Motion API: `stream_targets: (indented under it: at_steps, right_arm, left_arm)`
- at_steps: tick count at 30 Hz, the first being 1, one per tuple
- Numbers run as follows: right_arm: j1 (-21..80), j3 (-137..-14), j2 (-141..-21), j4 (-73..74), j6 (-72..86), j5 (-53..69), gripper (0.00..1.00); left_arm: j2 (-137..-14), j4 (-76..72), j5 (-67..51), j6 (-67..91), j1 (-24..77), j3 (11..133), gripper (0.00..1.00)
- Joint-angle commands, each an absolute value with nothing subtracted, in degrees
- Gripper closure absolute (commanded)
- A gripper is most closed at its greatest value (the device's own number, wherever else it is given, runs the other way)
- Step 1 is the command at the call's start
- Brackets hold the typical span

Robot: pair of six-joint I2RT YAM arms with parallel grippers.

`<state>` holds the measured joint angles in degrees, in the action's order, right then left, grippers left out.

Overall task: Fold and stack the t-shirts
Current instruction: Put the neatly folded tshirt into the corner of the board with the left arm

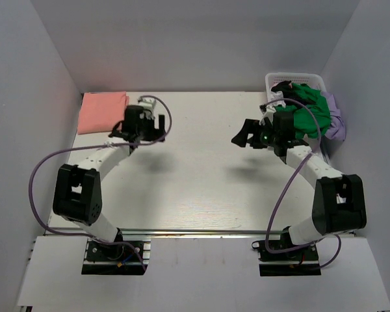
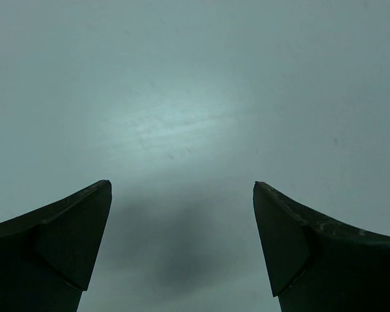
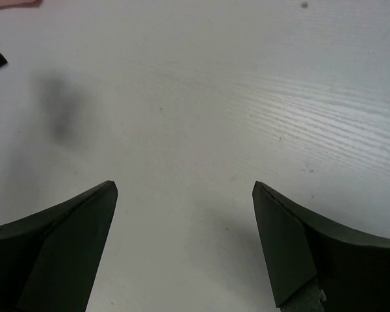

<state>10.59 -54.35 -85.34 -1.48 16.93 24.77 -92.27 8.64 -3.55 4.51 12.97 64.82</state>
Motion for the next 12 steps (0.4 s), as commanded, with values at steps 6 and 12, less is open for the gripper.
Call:
stream_targets:
  at_steps: [6, 12]
  right_arm:
    - [10.19, -45.45, -74.99, -4.39, 20.83, 22.77, 0.10]
    - [10.28, -40.61, -70.76, -5.89, 20.39, 22.41, 0.10]
  left_arm:
    - [-79.46, 0.36, 3.68, 11.69, 25.74, 49.67, 0.00]
    - [-78.66, 0.26, 10.45, 11.95, 30.93, 49.57, 0.00]
